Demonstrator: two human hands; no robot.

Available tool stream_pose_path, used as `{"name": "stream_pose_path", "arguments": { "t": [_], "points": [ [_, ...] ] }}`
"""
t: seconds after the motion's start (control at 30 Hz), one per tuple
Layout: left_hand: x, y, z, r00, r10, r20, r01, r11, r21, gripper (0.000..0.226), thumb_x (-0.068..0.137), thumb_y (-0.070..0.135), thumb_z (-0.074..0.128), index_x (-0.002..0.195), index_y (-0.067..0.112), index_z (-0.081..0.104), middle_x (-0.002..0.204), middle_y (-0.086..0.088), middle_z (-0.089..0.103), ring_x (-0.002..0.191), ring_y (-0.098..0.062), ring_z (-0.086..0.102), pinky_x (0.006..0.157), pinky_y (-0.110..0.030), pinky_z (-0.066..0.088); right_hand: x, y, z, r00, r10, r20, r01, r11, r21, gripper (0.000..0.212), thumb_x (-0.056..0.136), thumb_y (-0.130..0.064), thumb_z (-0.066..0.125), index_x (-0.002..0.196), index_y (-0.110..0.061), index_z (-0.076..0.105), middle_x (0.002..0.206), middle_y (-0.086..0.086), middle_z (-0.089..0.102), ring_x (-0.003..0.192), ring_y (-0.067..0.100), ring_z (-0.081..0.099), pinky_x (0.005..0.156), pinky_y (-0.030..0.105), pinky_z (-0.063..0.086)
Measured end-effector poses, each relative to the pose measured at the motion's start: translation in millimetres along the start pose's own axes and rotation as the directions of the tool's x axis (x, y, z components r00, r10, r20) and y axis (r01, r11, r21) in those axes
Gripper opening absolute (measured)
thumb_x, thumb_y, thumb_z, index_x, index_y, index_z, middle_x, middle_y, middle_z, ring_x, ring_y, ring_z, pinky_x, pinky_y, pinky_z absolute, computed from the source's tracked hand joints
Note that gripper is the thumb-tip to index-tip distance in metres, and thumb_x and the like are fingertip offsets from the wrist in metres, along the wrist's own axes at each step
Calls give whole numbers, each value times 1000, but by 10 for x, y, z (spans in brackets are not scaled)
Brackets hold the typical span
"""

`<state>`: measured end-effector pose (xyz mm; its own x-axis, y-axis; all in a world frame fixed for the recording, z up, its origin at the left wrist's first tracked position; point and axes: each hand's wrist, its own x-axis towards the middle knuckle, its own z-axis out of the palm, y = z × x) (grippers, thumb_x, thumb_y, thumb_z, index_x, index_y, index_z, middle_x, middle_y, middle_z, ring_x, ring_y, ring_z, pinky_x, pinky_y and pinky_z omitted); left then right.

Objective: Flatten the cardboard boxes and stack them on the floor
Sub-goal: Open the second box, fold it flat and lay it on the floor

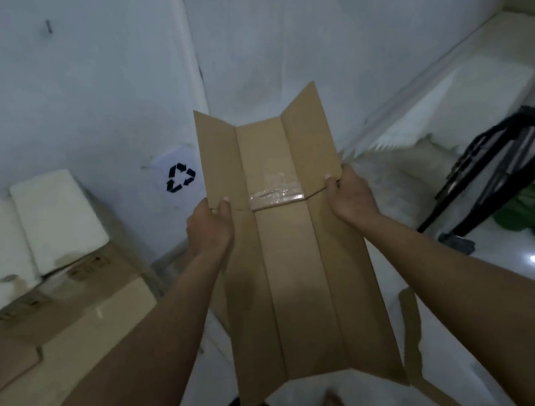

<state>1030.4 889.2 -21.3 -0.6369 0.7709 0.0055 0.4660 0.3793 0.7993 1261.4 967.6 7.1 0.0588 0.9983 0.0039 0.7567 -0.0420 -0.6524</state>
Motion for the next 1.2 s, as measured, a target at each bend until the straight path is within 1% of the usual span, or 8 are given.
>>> {"name": "stream_pose_path", "arguments": {
  "t": [0.13,0.37,0.5,0.6,0.73,0.87,1.0,1.2],
  "points": [
    [167,-199,502,988,-139,-68,138,990,-16,41,97,44,49,107,8,64,107,-11,68,95,-30,62,76,-31,43,581,155,343,989,-95,110,103,992,-73,34,104,-38,38,122,-12,52,115,17,64,104,38,60,85,42,48],
    [646,-760,1146,940,-315,-130,326,942,76,46,100,41,48,123,2,56,116,-21,64,108,-39,59,87,-39,44,1302,418,1413,958,-165,236,209,963,-172,33,105,-34,38,125,-9,48,102,20,64,92,39,61,68,38,38],
    [989,-1245,1543,896,-401,-191,427,895,127,48,99,43,49,113,-1,60,105,-24,66,98,-39,62,72,-34,38,1637,619,2145,935,-179,306,239,956,-172,33,106,-35,36,122,-9,48,94,19,64,83,39,61,64,38,38],
    [1219,-1638,1877,860,-435,-268,479,869,126,45,98,42,54,113,1,64,103,-22,70,97,-39,63,70,-32,37,1869,835,2753,915,-201,349,273,947,-171,33,107,-36,35,119,-9,48,88,15,64,78,37,61,62,38,40],
    [1551,-2379,2314,827,-475,-300,513,856,59,45,96,46,54,109,5,67,98,-14,72,91,-30,67,78,-34,49,2192,1062,3682,871,-217,441,315,935,-164,33,107,-36,34,120,-9,48,79,9,57,72,33,59,60,37,41],
    [1799,-3197,2786,782,-523,-338,538,841,-58,54,89,59,48,104,11,67,95,-6,74,88,-22,69,82,-38,55,2435,1314,4615,826,-244,509,369,916,-159,29,106,-36,34,119,-14,47,88,13,65,80,38,63,71,46,52],
    [1980,-3890,3174,778,-506,-374,535,844,-29,39,96,42,56,113,8,65,104,-1,70,93,-16,64,82,-25,46,2521,1609,5442,792,-271,547,405,904,-139,27,107,-35,33,119,-14,46,93,13,67,82,36,64,72,45,52],
    [2309,-5111,3635,765,-523,-377,559,829,-14,36,95,41,57,111,11,65,97,-10,74,94,-31,68,81,-37,53,2660,2122,6703,764,-308,567,410,910,-58,27,106,-34,34,118,-13,45,94,14,66,83,38,64,70,42,50]
  ]
}}
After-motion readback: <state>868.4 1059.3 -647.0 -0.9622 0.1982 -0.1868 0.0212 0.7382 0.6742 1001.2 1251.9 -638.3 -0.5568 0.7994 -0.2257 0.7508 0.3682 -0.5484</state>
